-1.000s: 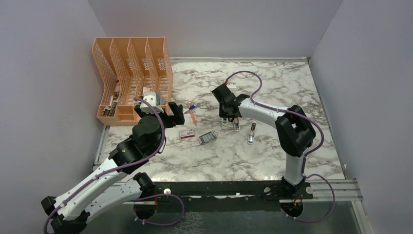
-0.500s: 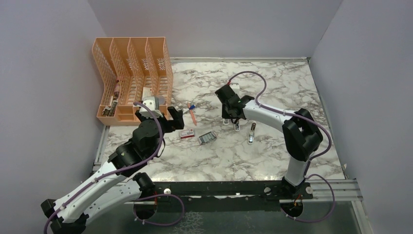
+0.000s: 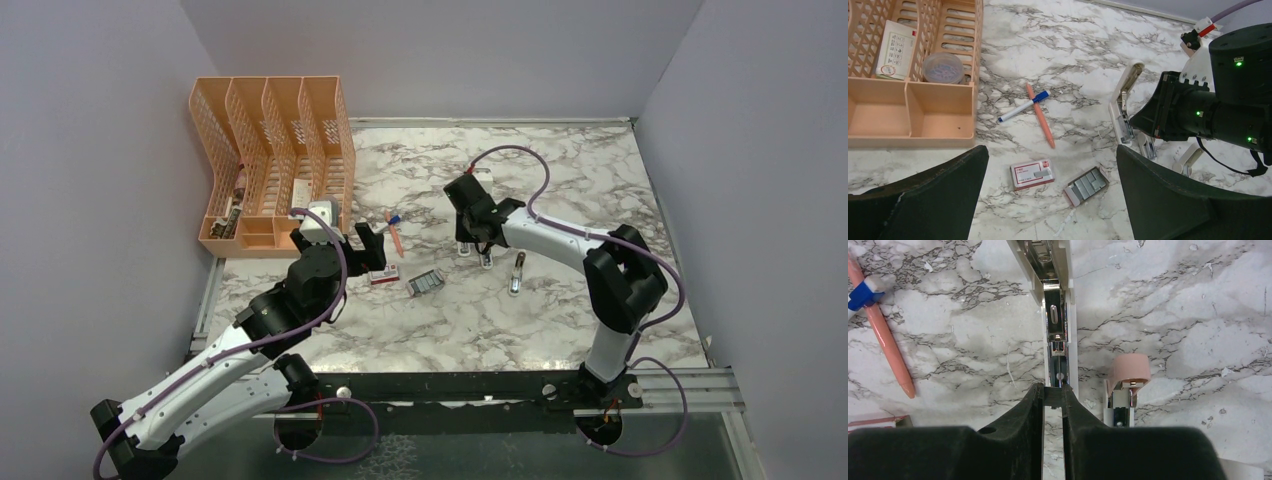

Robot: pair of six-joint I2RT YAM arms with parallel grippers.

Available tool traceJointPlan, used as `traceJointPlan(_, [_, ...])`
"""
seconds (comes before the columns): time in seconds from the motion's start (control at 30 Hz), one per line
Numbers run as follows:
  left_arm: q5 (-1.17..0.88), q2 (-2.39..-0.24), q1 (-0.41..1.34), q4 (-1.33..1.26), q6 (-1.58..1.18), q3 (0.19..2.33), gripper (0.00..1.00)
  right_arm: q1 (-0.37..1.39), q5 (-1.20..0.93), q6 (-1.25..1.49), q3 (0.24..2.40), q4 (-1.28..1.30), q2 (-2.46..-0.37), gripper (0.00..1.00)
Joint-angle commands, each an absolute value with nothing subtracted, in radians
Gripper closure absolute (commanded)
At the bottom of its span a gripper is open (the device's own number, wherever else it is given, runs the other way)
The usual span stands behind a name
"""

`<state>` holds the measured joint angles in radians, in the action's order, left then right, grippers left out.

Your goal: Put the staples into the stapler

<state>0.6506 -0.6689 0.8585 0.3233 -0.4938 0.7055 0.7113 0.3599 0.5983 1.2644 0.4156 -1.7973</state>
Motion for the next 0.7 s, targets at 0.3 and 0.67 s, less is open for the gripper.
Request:
traceJointPlan(0.3, [0.640, -0.703, 0.855, 0.299, -0.506, 0.699, 0.01, 0.707, 0.357, 0.463, 1.181, 0.214, -1.813, 0.81])
traceJointPlan(0.67, [0.643, -0.718, 0.855, 0.299, -0.503, 0.701, 0.01, 0.706, 0.363, 0.467, 1.175, 0.222, -1.818, 0.82])
